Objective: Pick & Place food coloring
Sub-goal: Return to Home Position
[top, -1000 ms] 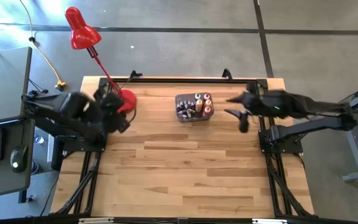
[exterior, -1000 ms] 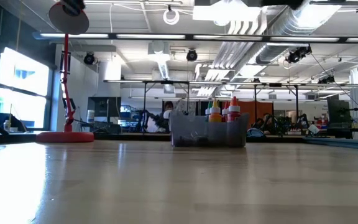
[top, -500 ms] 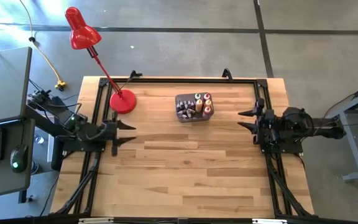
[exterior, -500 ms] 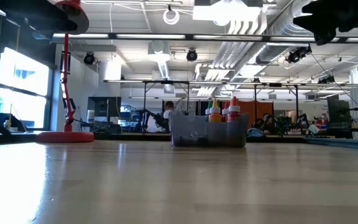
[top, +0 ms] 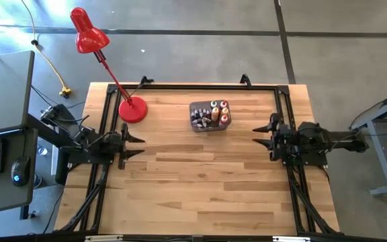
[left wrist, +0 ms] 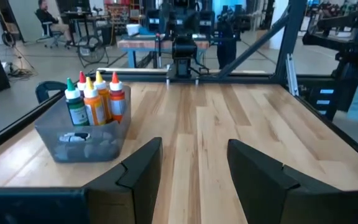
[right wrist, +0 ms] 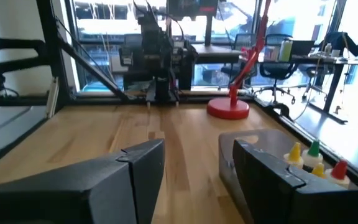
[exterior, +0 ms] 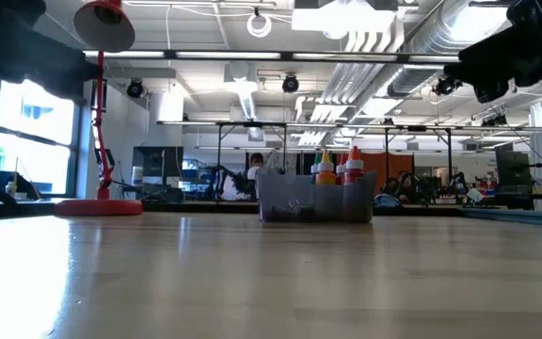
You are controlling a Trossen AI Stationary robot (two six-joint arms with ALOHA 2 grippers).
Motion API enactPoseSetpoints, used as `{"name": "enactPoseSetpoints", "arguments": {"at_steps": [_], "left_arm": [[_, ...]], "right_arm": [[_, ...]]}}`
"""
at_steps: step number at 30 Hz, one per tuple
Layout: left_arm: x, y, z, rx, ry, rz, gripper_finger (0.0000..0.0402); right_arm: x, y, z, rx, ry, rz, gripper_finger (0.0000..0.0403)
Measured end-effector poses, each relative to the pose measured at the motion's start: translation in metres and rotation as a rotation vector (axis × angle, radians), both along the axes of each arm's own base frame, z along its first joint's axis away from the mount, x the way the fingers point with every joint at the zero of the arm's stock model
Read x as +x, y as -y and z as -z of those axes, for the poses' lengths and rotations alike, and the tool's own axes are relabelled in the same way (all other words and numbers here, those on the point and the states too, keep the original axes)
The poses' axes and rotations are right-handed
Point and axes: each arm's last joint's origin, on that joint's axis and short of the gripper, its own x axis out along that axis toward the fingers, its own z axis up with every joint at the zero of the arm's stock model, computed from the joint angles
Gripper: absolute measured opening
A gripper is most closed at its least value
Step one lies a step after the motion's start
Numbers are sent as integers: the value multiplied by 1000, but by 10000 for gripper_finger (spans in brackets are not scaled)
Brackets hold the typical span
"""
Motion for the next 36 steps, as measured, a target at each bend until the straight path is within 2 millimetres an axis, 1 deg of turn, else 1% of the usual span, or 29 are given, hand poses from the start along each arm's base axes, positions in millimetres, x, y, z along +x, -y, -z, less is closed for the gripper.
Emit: {"name": "enactPoseSetpoints", "arguments": {"at_steps": [4, 6, 17, 29, 36], "left_arm": [[-1, -1, 12, 11, 9, 2, 179], [0, 0, 15, 7, 17, 1, 179], [1, 1, 15, -6, 17, 8, 179], [1, 1, 16, 0, 13, 6, 179], [1, 1, 17, 1, 11, 5, 179]], "right_arm": [[2, 0, 6, 23, -11, 0, 185], [3, 0, 11, 26, -26, 0, 184], [7, 0, 28, 43, -94, 4, 184], [6, 0, 29, 9, -107, 3, 185], [6, 0, 30, 35, -110, 5, 185]]}}
